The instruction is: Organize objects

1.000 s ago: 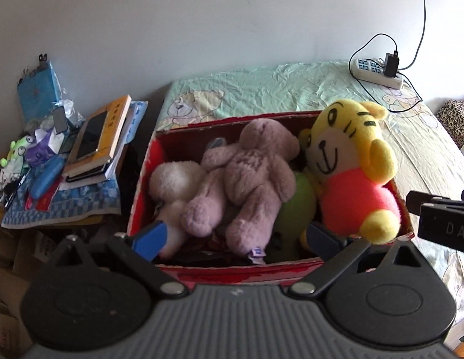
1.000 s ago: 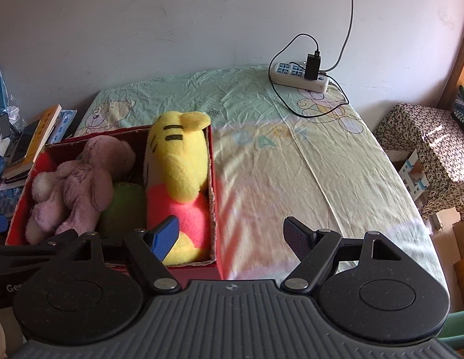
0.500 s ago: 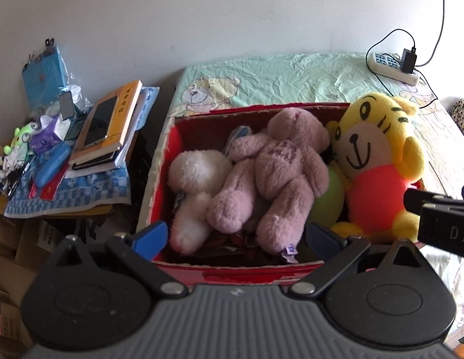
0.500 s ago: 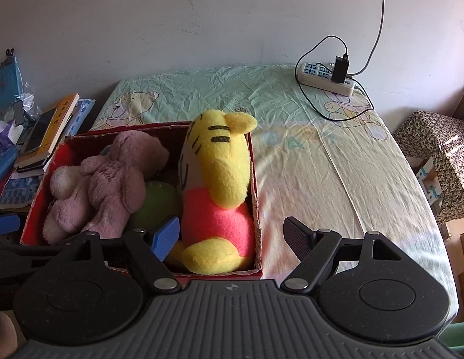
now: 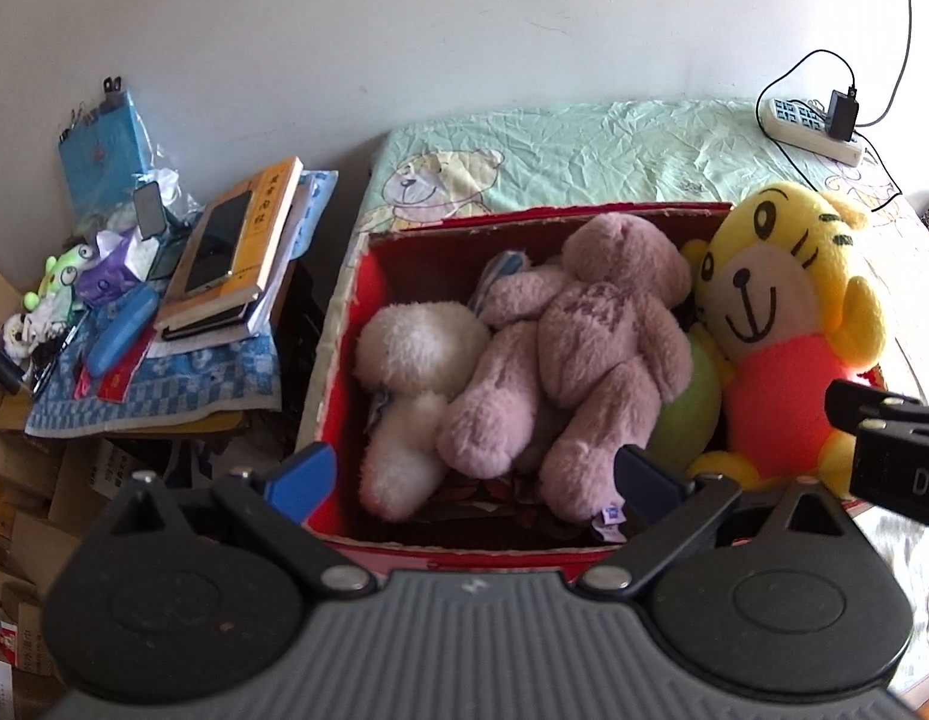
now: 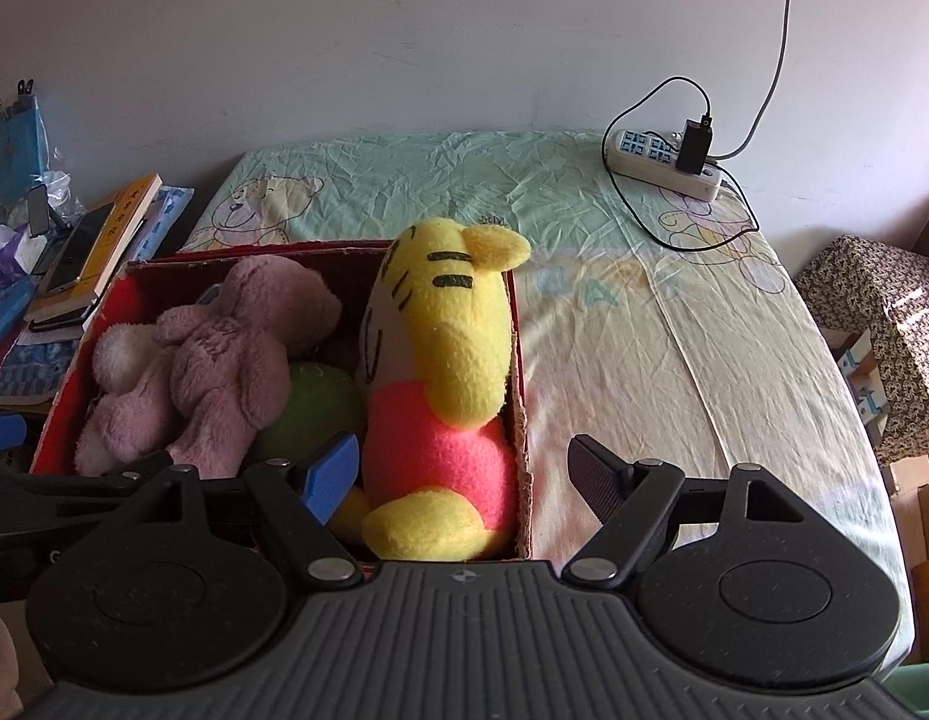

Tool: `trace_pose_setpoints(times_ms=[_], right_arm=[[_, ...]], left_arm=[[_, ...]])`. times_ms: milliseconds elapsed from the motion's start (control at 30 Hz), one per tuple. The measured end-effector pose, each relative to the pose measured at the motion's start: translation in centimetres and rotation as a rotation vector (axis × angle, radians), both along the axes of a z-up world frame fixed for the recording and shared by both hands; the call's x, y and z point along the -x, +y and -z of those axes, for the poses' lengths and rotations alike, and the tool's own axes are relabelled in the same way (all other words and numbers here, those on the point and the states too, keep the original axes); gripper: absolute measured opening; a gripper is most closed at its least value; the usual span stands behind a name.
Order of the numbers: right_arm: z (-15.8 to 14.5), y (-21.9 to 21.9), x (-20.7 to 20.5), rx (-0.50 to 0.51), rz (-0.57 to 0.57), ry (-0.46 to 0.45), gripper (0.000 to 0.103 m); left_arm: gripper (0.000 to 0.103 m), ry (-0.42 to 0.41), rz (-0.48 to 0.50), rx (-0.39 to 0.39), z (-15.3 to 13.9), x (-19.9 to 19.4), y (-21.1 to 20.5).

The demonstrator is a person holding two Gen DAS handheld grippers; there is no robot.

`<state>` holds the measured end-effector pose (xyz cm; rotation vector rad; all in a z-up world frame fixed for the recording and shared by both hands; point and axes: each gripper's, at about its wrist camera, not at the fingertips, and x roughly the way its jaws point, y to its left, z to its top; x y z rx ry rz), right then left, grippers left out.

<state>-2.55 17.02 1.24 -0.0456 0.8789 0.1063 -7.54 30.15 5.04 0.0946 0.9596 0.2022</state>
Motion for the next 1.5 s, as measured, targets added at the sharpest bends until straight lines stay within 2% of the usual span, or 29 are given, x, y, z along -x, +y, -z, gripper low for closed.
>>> trace_pose_setpoints(times_ms=[700,1133,1367,1500], right_arm=[[0.1,1.3,-0.8,0.011,0.007,-0.007,0.084],[0.9,1.3,-0.6,-0.053,0.006,0.023,0.084],[1.1,0.8,0.0,-0.078,0.01,0.014,0.083],[1.4,0.2,-0.1,-0.088,0.027,0.022,0.079]], left_arm=[[0.1,-0.009,-0.019,0.031,0.3,-0.4,2.2],[0.1,0.027,-0.024,0.102,1.0,-0.7,3.0],[0.1,0.02,-0.019,0.103,1.2,-0.6,2.6],[0.1,0.036,0.002,0.107,1.7,-0.7,2.1]])
